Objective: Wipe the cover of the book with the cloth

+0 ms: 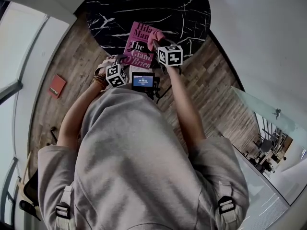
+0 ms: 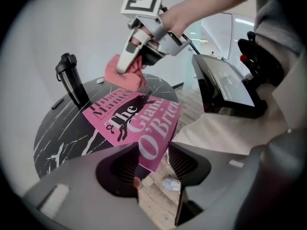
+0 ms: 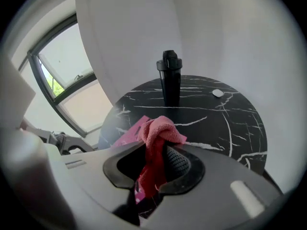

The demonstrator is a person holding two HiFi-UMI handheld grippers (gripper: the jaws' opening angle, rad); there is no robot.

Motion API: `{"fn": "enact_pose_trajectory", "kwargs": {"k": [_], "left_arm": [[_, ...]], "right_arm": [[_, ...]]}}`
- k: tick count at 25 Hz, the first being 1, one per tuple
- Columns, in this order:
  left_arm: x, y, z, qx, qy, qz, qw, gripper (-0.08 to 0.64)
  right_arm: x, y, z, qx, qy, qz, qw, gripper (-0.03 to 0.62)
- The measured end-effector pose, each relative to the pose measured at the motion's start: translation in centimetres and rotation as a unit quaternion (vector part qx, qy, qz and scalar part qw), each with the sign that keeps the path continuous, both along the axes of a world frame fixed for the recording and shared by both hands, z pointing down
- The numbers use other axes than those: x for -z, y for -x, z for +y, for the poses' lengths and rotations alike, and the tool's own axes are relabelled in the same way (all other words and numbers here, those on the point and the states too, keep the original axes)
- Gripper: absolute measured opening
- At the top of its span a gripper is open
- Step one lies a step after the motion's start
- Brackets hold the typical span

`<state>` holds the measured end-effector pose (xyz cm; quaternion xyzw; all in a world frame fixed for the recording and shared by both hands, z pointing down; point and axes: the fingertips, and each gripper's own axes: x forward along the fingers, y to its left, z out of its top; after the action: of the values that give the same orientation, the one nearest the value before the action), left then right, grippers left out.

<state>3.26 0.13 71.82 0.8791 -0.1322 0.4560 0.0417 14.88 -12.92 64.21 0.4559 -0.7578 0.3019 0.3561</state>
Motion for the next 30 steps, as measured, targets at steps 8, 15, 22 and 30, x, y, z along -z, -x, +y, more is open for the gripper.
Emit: {"fn": "enact_pose_trajectory", "kwargs": {"k": [8,15,22,30], "left_arm": [[0.1,0.0,0.0,0.010,0.003,-0.002,0.9999,0.197],[0.0,-0.1,0.1,-0.006,-0.003,-0.008,1.0000,0.199],[0.1,0.3,-1.0,0.021,-0.009,-0.008,0.9997,0.272],[-0.1,0.2,-1.0,0.032,-0.012,0.001,0.9994,0.278]], "right_arm": [[-4.8,-1.5,3.5,-0.016,0.064,0.032,0.997,0.107],[-6.3,-1.4,3.8,-0.014,0.068,0.064,0.995,0.104],[-6.5,-1.2,3.9,-0.010,0.076,0.070,0.995,0.101],[-6.6,-0.6,4.1,0.003,0.081,0.088,0.993,0.101]]}}
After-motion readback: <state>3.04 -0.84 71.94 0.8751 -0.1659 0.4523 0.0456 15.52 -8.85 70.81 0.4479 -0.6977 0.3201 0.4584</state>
